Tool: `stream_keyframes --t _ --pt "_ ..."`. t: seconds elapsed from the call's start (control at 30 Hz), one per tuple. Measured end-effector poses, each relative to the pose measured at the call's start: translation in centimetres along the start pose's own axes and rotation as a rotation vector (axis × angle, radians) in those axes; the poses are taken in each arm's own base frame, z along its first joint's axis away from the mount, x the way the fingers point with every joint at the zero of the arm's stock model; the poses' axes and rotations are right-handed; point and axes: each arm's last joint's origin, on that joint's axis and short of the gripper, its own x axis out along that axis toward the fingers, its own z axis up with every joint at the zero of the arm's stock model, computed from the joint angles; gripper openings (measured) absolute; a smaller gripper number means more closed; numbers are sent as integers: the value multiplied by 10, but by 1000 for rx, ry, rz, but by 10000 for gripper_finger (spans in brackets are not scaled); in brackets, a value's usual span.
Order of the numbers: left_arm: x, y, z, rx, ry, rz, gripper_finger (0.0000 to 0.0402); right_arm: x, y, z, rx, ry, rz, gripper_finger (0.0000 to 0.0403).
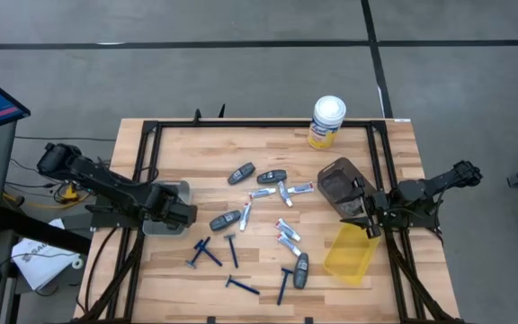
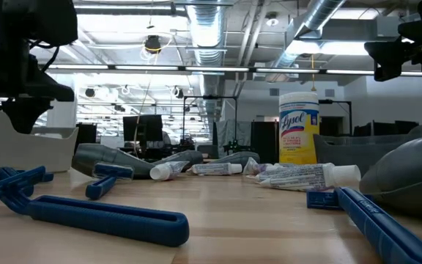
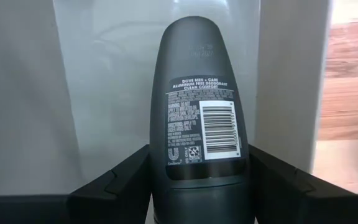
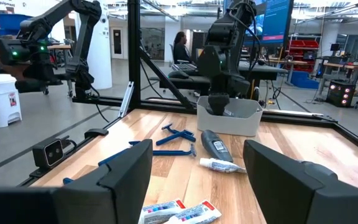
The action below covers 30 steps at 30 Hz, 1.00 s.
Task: Pick & Place Travel size toiletries
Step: Put the gray deodorant into the gray bin
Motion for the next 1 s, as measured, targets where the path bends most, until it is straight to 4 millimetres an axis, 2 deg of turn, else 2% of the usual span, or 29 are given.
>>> stream_keyframes --t 0.37,0.6,0.73,1.0 --pt "0 -1 0 9 1 -11 249 0 0 0 0 0 0 244" --pt "-1 -1 0 26 3 -20 254 0 0 0 0 0 0 244" --pt "-10 3 2 19 17 -87 254 0 0 0 0 -2 0 244" --pt "-41 16 11 37 19 -335 255 0 0 0 1 -3 0 244"
